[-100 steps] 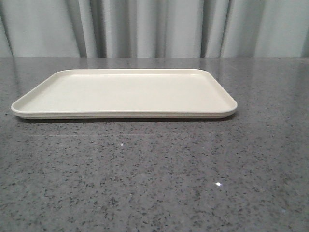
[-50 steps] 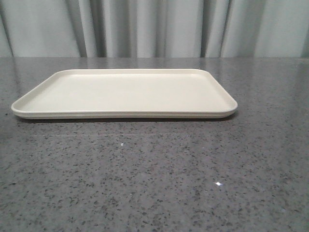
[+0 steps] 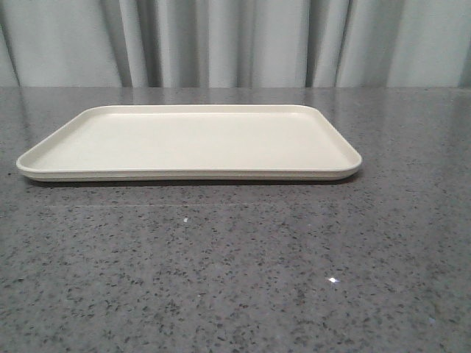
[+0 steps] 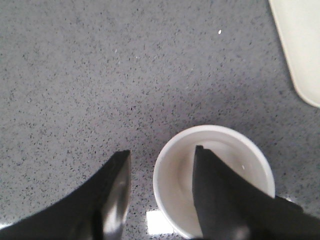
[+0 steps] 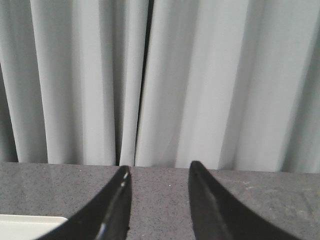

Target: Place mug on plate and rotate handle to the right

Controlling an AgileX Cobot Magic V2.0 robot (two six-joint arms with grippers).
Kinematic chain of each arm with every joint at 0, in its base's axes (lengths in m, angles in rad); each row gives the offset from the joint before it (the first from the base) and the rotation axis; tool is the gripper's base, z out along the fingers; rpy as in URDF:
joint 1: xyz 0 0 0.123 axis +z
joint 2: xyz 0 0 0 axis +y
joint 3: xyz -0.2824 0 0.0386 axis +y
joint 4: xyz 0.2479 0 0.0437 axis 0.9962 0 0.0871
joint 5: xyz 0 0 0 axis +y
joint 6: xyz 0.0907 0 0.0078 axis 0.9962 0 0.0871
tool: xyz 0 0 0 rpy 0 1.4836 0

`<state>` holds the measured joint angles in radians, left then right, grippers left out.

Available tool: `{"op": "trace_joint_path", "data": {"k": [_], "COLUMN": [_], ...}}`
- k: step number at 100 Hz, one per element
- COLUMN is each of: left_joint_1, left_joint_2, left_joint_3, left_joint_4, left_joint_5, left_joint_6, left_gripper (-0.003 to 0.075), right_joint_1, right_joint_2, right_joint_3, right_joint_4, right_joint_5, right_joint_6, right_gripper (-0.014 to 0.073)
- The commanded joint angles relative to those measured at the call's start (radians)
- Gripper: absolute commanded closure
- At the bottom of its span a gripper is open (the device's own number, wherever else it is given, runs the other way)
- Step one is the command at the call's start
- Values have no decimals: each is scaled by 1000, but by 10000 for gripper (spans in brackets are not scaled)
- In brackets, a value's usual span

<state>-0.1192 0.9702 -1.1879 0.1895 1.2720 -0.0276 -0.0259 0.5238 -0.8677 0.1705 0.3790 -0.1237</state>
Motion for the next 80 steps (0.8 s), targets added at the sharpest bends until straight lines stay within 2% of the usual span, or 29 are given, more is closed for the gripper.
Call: {"op": "trace_joint_path", "data": {"k": [1,80], "left_joint_1": [-7,-7], "left_joint_2": [-5,26], "left_joint_3": [9,184], "left_joint_4": [38,97], "left_joint_5": [-7,-14], "left_joint_6": [-19,-25], "left_gripper": [415,415], "right_joint_1": [-6,-6], "right_joint_2": [11,11], "right_joint_3": [-33,-33], "right_joint_4": [-2,-2], "right_joint_5": [-71,-32], "right_joint_6": [-3,-3], "right_gripper": [293,293]}}
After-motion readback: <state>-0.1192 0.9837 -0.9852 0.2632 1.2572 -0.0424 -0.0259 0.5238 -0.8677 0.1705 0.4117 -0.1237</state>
